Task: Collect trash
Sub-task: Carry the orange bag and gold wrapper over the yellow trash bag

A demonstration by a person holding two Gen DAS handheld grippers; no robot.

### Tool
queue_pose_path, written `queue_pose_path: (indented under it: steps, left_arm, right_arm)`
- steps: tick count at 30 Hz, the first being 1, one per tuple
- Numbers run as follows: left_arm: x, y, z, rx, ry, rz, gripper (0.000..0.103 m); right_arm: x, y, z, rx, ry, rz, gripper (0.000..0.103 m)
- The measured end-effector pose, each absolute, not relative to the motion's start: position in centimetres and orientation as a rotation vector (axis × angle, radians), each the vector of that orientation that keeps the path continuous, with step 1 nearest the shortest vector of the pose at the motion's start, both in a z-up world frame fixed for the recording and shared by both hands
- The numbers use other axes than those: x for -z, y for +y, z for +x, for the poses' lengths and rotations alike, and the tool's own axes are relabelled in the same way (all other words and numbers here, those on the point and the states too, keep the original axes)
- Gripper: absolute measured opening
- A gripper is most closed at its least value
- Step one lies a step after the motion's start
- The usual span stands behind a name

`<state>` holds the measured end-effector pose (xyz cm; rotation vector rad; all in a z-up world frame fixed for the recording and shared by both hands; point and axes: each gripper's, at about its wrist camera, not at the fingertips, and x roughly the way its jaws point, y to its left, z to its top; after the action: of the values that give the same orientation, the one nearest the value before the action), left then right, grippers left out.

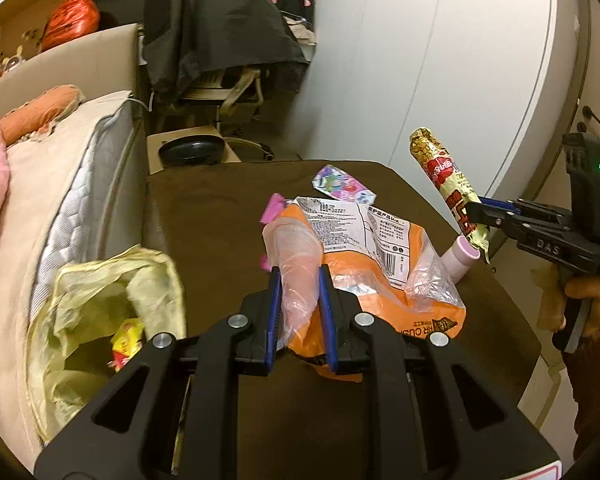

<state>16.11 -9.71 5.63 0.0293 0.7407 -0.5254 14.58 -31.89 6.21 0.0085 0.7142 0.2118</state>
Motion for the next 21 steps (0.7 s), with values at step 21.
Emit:
queue_pose_path:
  steps: [21]
  left_arm:
    - [-3.5,9.9,17.6,0.181,0.741,-0.015,0.017]
  right_arm:
    - [-4.7,-17.0,18.0,-0.368,0.752,-0.044,0.018]
